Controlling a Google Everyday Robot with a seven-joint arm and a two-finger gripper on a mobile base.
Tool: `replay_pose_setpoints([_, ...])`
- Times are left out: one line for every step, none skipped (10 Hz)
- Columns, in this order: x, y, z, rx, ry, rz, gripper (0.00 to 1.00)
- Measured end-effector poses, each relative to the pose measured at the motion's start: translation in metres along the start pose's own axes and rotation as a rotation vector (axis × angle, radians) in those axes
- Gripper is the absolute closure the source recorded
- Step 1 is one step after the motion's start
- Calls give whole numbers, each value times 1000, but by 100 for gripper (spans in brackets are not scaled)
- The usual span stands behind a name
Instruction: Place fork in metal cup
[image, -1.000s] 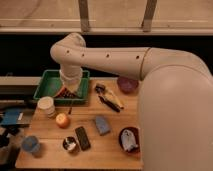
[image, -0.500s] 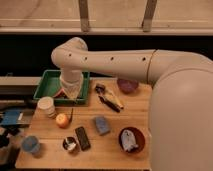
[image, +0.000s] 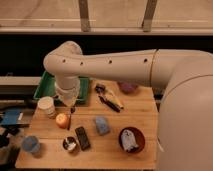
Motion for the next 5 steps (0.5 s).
replay_pose_setpoints([4,6,0,-2,6,1,100])
replay_pose_setpoints([6,10,1,-5,10,3,100])
replay_pose_setpoints([9,13,2,-13,14,8,100])
replay_pose_setpoints([13,16,4,-34,15,20,100])
replay_pose_setpoints([15,17,5,-45,14,28,100])
